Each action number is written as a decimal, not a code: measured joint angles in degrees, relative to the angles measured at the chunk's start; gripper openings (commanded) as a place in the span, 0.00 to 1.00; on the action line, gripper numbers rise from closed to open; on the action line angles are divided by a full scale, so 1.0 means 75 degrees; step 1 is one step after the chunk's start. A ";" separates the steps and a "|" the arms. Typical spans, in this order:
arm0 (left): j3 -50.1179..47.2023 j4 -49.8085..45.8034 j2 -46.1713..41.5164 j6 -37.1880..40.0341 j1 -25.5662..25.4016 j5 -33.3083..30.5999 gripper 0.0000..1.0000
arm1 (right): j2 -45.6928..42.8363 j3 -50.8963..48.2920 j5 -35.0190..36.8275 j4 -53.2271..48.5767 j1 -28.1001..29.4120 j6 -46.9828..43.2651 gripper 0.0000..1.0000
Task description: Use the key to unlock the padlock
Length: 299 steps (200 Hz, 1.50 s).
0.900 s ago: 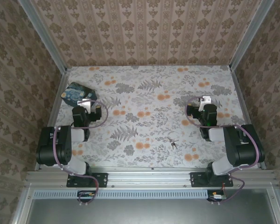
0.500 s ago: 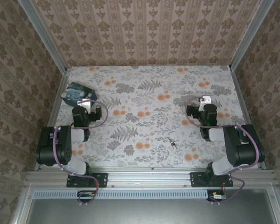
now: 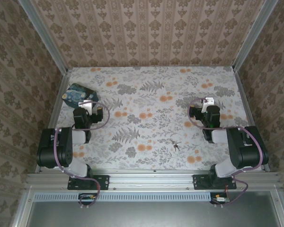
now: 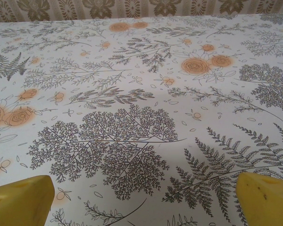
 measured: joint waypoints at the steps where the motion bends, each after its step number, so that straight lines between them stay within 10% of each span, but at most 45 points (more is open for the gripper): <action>1: 0.0000 0.0003 0.0000 0.0000 0.0000 0.0000 1.00 | 0.0000 0.0000 0.0000 0.0000 0.0000 0.0000 1.00; 85: 0.0000 -0.0152 -0.0169 -0.0064 0.0221 0.0271 1.00 | -0.0283 0.0122 -0.0160 -0.0498 0.0000 -0.0117 1.00; 161: 0.1915 -0.3503 -0.2996 -0.1478 0.0609 0.0160 1.00 | -0.2565 0.1585 -0.0242 -0.3427 0.0000 -0.0137 0.96; 208: 0.4791 -0.6510 -0.0874 -0.3515 0.2672 0.1448 1.00 | -0.2655 0.2308 -0.0962 -0.5225 0.0259 0.0437 0.93; 299: 0.6679 -0.8317 0.2346 -0.4637 0.2696 0.3305 0.99 | -0.3436 0.2570 -0.1271 -0.6706 0.1932 0.1043 0.92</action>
